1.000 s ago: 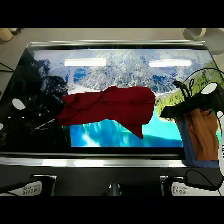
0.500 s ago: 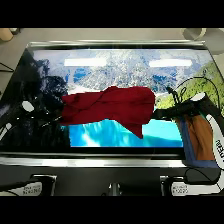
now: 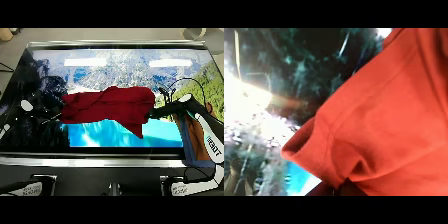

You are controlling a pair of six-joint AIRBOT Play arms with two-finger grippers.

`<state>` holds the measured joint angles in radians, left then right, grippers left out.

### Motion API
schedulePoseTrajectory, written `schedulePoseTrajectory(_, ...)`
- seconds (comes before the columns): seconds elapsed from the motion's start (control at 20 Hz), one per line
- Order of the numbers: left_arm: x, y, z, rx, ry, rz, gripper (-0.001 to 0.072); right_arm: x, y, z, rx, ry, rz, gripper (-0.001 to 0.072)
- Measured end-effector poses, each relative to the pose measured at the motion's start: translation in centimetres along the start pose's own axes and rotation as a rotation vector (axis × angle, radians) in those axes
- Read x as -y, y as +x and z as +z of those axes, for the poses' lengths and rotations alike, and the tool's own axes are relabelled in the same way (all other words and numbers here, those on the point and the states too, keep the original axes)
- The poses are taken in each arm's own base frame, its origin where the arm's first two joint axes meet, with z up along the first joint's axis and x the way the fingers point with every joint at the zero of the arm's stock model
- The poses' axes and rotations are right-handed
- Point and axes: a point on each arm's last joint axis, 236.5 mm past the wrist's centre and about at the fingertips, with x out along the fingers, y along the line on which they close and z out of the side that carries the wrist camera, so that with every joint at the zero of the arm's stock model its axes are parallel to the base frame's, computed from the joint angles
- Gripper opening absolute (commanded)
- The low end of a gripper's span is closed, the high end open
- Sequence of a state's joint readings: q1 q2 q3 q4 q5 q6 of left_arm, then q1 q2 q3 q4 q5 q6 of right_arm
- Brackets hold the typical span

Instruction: Fold the shirts.

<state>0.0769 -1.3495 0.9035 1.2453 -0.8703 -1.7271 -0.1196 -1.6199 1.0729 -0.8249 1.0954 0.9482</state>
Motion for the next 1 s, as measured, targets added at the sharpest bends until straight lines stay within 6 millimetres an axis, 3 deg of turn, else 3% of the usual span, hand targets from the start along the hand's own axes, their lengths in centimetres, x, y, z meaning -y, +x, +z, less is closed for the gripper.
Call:
schedulePoseTrajectory(0.1, 1.1, -2.0, 1.4, 0.06, 0.016, -0.024, 0.0028, -0.7, -1.1, 1.3, 0.036, -0.049, 0.0, 0.0015)
schedulePoseTrajectory(0.15, 2.2, -3.9, 2.8, 0.116, 0.032, -0.046, 0.0028, -1.4, -2.5, 2.5, 0.07, -0.097, -0.004, 0.0015)
schedulePoseTrajectory(0.25, 5.2, -10.2, 6.1, 0.285, 0.102, -0.108, 0.0028, -4.1, -7.6, 6.2, 0.192, -0.231, -0.034, 0.0016)
schedulePoseTrajectory(0.35, 9.4, -21.2, 9.3, 0.552, 0.191, -0.199, 0.0028, -8.8, -16.2, 10.7, 0.4, -0.408, -0.11, 0.0017)
schedulePoseTrajectory(0.45, 13.0, -35.7, 10.0, 0.895, 0.273, -0.301, 0.0028, -15.9, -27.7, 13.2, 0.671, -0.625, -0.237, 0.0016)
schedulePoseTrajectory(0.5, 14.3, -43.2, 8.5, 1.064, 0.306, -0.357, 0.0028, -20.2, -33.7, 12.7, 0.813, -0.748, -0.318, 0.0016)
schedulePoseTrajectory(0.55, 14.9, -49.5, 6.5, 1.209, 0.329, -0.404, 0.0028, -23.9, -38.9, 11.4, 0.942, -0.85, -0.398, 0.0016)
schedulePoseTrajectory(0.6, 15.1, -55.0, 3.7, 1.335, 0.344, -0.45, 0.0028, -27.6, -43.9, 9.3, 1.076, -0.938, -0.485, 0.0016)
schedulePoseTrajectory(0.65, 14.9, -59.2, 1.0, 1.432, 0.352, -0.49, 0.0028, -30.3, -47.8, 7.0, 1.184, -0.991, -0.556, 0.0016)
schedulePoseTrajectory(0.7, 14.6, -62.5, -1.8, 1.511, 0.359, -0.525, 0.0028, -32.7, -51.0, 4.3, 1.276, -1.028, -0.623, 0.0016)
schedulePoseTrajectory(0.75, 14.3, -64.4, -3.7, 1.556, 0.364, -0.548, 0.0027, -34.1, -53.2, 2.1, 1.339, -1.042, -0.672, 0.0016)
schedulePoseTrajectory(0.85, 13.8, -66.6, -6.2, 1.612, 0.371, -0.564, 0.0027, -35.4, -56.2, -1.1, 1.418, -1.034, -0.76, 0.0016)
schedulePoseTrajectory(1.0, 13.0, -67.3, -6.4, 1.645, 0.372, -0.516, 0.0027, -36.2, -58.4, -3.6, 1.478, -1.016, -0.828, 0.0016)
